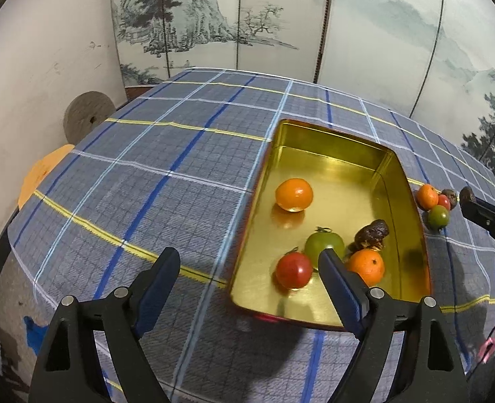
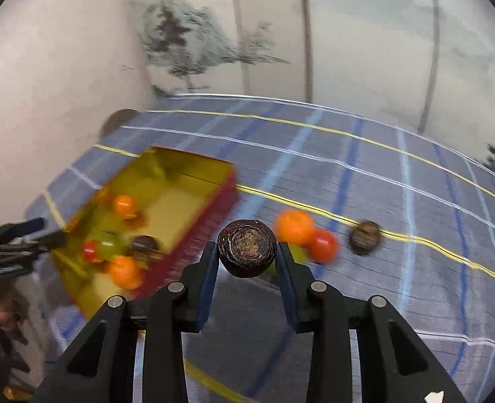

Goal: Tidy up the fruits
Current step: 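Carry the round brown dried fruit into the tin and open the right gripper, then withdraw the right gripper while the left gripper reaches toward the green citrus, then grasp the green citrus with the left gripper and lift it, then lower the green citrus into the tin and open the left gripper, then grasp the round brown dried fruit with the right gripper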

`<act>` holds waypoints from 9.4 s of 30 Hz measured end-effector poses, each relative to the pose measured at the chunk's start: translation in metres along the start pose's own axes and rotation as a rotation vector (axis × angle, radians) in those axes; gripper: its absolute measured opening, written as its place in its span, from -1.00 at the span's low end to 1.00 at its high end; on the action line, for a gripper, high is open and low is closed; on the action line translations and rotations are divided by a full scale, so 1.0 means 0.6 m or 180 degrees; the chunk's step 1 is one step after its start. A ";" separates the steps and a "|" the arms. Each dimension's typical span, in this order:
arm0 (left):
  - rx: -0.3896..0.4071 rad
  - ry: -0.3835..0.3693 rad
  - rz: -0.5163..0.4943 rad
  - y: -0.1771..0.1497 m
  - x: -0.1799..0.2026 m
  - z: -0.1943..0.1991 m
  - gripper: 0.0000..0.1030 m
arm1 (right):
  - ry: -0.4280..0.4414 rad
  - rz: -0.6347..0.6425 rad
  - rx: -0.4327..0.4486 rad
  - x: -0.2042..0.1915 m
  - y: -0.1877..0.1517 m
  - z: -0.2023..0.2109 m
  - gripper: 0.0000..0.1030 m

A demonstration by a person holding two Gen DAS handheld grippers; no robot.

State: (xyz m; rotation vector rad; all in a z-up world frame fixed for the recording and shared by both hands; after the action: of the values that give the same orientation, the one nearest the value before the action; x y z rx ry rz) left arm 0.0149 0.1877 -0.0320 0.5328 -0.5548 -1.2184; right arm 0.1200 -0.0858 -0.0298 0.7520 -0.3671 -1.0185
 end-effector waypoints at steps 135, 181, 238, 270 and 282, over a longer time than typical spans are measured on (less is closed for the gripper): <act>-0.0591 -0.0841 -0.0882 0.025 0.449 -0.197 -0.29 | -0.1109 -0.0689 -0.0514 0.348 -0.137 -0.041 1.00; -0.0334 -0.0229 -0.0112 0.060 0.102 -0.103 -0.29 | -0.1109 -0.0690 -0.0513 0.348 -0.137 -0.042 1.00; -0.0230 -0.0216 -0.0262 0.045 0.076 -0.099 0.14 | -0.0681 -0.0145 -0.0531 0.229 -0.056 -0.122 0.50; -0.0221 -0.0307 -0.0144 0.034 0.071 -0.066 0.32 | -0.0624 -0.0170 -0.0363 0.199 -0.027 -0.135 -0.30; -0.0167 -0.0310 -0.0138 0.029 0.069 -0.045 0.46 | -0.0530 -0.0237 -0.0212 0.178 -0.015 -0.077 -0.30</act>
State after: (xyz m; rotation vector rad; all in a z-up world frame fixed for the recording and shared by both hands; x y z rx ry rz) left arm 0.0550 0.1547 -0.0364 0.4448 -0.5943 -1.3018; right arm 0.1947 -0.1631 -0.0749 0.6265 -0.4489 -1.1620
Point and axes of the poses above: each gripper's, at about its wrist camera, not at the fingertips, and z roughly against the way its jaws point, x to its right, y to its top, the point moved 5 cm from there along -z, roughly the way its jaws point, and after that the axes turned 4 degrees about -y, right-handed, at the moved point
